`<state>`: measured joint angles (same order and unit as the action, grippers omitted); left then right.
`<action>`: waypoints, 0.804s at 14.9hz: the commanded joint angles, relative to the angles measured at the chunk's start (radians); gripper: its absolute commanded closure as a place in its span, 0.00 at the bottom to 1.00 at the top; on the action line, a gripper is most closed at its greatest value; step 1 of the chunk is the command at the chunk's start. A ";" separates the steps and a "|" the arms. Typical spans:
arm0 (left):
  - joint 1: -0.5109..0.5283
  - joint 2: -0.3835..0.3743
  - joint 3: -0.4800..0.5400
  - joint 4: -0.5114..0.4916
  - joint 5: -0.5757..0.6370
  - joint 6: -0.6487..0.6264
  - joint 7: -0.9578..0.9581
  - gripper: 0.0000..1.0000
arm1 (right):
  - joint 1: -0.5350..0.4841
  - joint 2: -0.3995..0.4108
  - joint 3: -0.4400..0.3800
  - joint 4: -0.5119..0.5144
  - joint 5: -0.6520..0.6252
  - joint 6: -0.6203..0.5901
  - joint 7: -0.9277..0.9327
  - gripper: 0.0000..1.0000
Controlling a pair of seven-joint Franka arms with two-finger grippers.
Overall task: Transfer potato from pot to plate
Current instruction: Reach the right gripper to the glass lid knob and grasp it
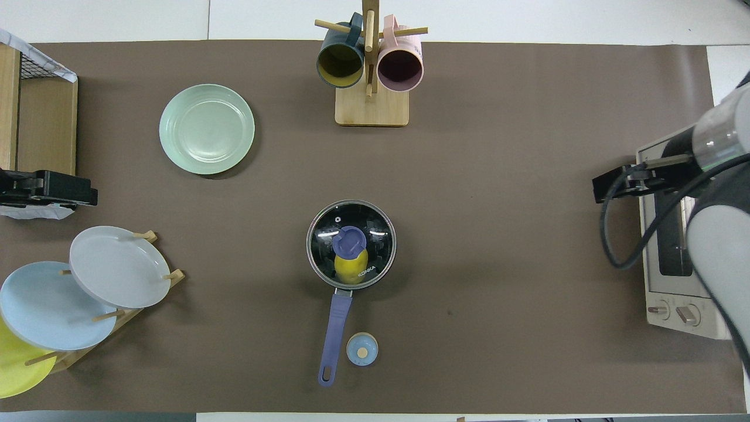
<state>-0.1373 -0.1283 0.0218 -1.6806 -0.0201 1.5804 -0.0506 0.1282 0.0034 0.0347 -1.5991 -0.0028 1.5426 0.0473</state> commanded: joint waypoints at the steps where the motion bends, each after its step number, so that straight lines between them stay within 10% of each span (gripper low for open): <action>1: -0.024 -0.045 0.004 -0.062 -0.009 0.036 -0.008 0.00 | 0.141 0.032 0.008 0.045 0.012 0.019 0.173 0.00; 12: -0.024 -0.056 0.004 -0.079 -0.009 0.058 -0.015 0.00 | 0.522 0.291 0.008 0.041 0.023 0.363 0.606 0.00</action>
<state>-0.1521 -0.1545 0.0196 -1.7229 -0.0201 1.6001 -0.0506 0.6229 0.2832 0.0499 -1.5691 0.0190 1.8995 0.6340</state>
